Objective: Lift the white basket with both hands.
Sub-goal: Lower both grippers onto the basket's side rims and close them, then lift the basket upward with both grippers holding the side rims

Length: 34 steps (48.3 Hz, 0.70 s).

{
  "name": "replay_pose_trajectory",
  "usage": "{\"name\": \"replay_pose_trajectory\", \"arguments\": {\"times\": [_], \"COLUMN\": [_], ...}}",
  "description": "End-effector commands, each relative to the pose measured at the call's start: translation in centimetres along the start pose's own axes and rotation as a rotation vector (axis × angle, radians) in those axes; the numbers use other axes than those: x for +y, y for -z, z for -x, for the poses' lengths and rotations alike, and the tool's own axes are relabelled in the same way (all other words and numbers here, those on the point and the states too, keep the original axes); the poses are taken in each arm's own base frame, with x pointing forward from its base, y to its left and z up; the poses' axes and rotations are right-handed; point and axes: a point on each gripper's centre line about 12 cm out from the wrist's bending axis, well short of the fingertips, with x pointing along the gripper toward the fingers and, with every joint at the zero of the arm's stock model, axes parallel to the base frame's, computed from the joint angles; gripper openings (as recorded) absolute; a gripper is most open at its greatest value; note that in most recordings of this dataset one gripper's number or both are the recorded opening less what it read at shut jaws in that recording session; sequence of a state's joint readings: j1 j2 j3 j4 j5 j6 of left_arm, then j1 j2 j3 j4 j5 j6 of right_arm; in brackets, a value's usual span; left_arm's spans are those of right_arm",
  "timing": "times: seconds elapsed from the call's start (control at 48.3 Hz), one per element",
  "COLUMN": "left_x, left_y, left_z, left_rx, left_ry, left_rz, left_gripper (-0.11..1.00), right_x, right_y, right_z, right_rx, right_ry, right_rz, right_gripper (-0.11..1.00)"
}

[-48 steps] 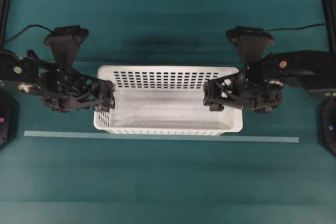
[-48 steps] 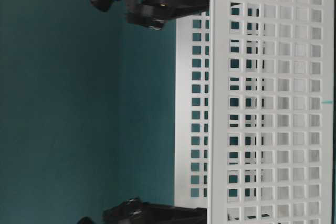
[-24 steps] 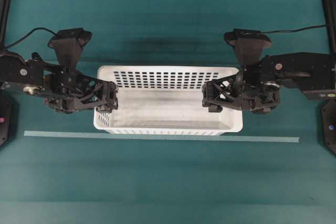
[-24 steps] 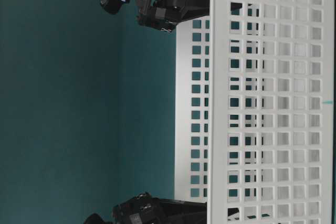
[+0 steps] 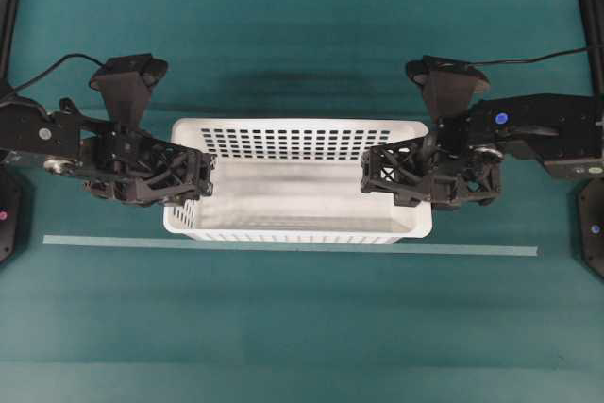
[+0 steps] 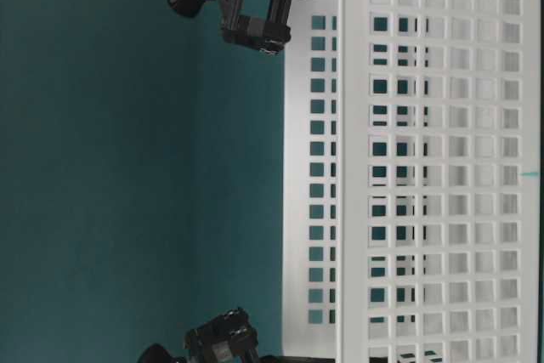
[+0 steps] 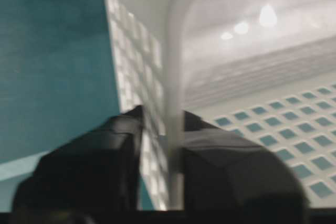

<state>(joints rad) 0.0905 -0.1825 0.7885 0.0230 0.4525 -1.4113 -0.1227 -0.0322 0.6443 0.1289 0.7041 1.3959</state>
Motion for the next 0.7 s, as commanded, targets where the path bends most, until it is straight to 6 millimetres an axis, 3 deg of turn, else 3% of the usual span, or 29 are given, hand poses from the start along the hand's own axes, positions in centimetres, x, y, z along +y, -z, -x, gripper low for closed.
{"name": "replay_pose_trajectory", "arguments": {"times": [0.0,0.414,0.559,0.683], "left_x": [0.1,0.2,-0.7,-1.8], "left_y": [0.1,0.2,0.0,-0.2], "left_z": [-0.5,-0.3,1.6,3.7], "left_rx": [0.002,0.003,-0.011,-0.024], "left_ry": [-0.011,-0.012,0.056,0.124], "left_rz": [-0.008,-0.031,-0.038,-0.037], "left_gripper": [0.11,0.11,0.11,0.11], "right_x": [0.0,0.0,0.2,1.3], "right_y": [-0.1,-0.2,-0.3,-0.1], "right_z": [-0.7,-0.5,0.4,2.5], "right_rx": [0.004,0.003,0.005,0.006], "right_ry": [0.017,0.016,0.009,-0.031], "right_rz": [-0.011,-0.009,-0.010,-0.003], "right_gripper": [0.16,0.15,0.16,0.16]}}
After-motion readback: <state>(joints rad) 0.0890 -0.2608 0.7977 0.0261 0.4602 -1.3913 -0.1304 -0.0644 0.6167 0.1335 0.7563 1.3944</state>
